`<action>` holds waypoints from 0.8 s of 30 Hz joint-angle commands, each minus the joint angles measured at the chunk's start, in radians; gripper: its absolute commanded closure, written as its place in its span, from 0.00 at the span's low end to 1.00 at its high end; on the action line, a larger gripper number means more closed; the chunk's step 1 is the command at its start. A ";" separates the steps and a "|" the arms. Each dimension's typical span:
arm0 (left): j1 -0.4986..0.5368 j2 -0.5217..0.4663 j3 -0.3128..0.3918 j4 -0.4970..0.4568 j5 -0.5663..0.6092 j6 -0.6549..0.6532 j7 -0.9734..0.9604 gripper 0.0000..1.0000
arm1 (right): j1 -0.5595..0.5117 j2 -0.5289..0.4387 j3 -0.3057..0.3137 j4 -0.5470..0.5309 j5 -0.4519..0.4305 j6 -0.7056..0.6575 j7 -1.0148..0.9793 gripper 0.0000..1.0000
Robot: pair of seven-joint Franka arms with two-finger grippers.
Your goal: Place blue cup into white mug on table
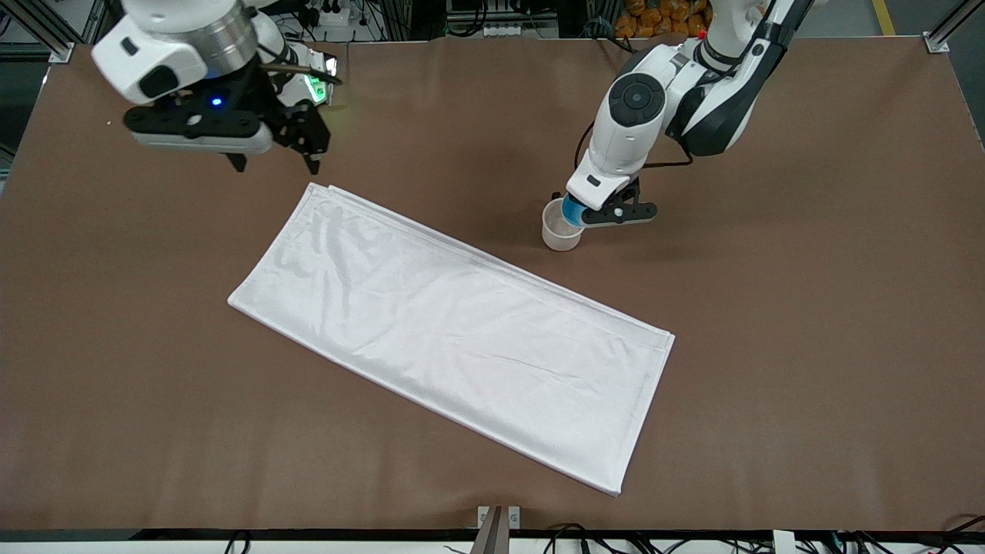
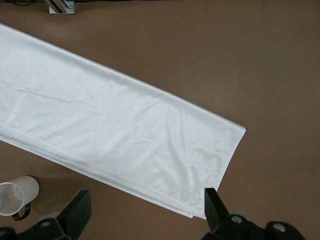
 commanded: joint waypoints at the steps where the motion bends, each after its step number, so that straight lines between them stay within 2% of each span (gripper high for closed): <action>1: -0.005 0.039 -0.002 0.031 0.011 0.012 -0.023 1.00 | -0.013 -0.016 -0.020 -0.008 0.015 0.002 -0.036 0.00; 5: -0.022 0.070 -0.002 0.048 0.019 0.017 -0.052 1.00 | -0.037 -0.018 -0.035 -0.005 0.017 -0.009 -0.101 0.00; 12: -0.028 0.114 -0.002 0.062 0.022 0.049 -0.060 0.98 | -0.123 -0.030 -0.003 -0.005 0.018 -0.032 -0.159 0.00; 14: -0.018 0.125 -0.002 0.080 0.022 0.048 -0.045 0.36 | -0.149 -0.036 0.009 -0.010 0.018 -0.032 -0.168 0.00; 15: -0.018 0.128 -0.001 0.086 0.023 0.048 -0.045 0.11 | -0.164 -0.035 0.018 -0.014 0.018 -0.032 -0.180 0.00; 16: -0.016 0.130 -0.001 0.091 0.023 0.046 -0.045 0.00 | -0.175 -0.033 0.023 -0.019 0.018 -0.035 -0.199 0.00; 24: 0.033 0.117 0.031 0.198 0.023 -0.001 0.039 0.00 | -0.226 -0.031 0.023 -0.056 0.020 -0.084 -0.315 0.00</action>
